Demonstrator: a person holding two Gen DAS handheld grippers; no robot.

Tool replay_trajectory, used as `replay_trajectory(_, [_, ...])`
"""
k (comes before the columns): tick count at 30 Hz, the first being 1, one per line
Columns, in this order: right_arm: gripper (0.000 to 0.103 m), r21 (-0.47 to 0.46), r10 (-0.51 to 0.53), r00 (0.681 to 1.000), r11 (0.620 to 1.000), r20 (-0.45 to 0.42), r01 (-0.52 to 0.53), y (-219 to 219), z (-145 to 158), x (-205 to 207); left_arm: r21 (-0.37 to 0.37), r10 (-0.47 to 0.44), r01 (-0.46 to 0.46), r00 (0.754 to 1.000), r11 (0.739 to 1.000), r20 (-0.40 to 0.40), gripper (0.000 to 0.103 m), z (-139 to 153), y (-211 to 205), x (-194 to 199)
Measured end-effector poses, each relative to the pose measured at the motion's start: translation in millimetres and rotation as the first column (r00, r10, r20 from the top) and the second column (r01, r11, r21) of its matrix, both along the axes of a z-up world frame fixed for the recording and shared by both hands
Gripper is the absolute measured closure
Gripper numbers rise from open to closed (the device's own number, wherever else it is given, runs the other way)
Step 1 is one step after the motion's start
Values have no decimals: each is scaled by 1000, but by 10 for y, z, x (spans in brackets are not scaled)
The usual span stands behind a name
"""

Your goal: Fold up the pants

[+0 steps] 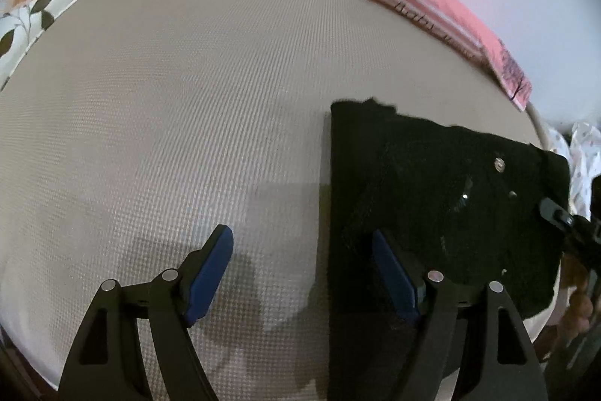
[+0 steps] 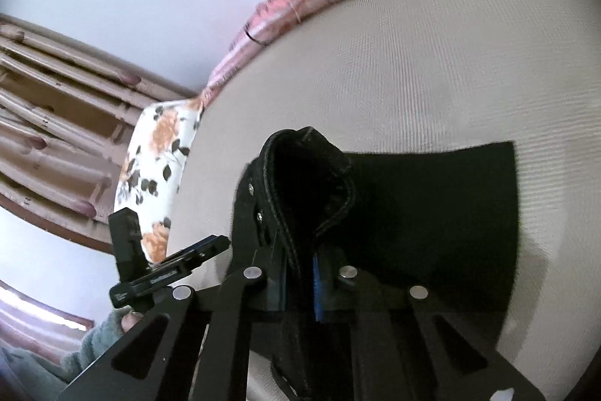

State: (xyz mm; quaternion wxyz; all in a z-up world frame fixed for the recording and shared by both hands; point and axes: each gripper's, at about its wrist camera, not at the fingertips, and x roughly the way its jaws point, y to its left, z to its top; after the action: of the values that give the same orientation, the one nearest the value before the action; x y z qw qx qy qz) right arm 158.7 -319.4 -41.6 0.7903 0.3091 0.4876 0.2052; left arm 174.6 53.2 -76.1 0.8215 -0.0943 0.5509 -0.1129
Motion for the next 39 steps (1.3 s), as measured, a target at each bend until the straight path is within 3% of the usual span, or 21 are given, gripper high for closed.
replay_trajectory(4, [94,-52,-85,996,995,23,86,-242,105,-128,-4,-31,31,999,1000,18,26,74,-100,24])
replay_trajectory(6, [94,-54,-147,989,988,-10,146,-430,-10,-166,11,-56,56,998,998,18,26,65,-200,28])
replay_trajectory(10, [93,-145,-178,980,976,-85,165,-571,-388,-178,43,-111,111,994,993,11,26,-21,-440,33])
replay_trajectory(13, [83,-153,-204,972,971,-114,186,-612,-497,-157,125,-145,145,989,981,-6,26,-164,-579,61])
replay_trajectory(16, [73,-185,-204,972,966,-121,180,-595,-417,-183,163,-163,162,987,973,-5,26,-218,-622,84])
replay_trajectory(27, [72,-278,-177,980,950,-91,145,-438,-198,-745,207,-193,183,981,961,30,26,-77,-697,-177])
replay_trajectory(30, [72,-304,-167,982,943,-83,135,-372,-180,-788,213,-206,194,978,958,33,26,-60,-718,-297])
replay_trajectory(34, [90,-363,-148,987,925,-62,116,-278,-124,-831,230,-225,208,973,951,52,26,-20,-759,-421])
replay_trajectory(39, [94,-378,-162,986,916,-34,137,-252,-11,-917,223,-245,226,967,948,66,26,43,-760,-552])
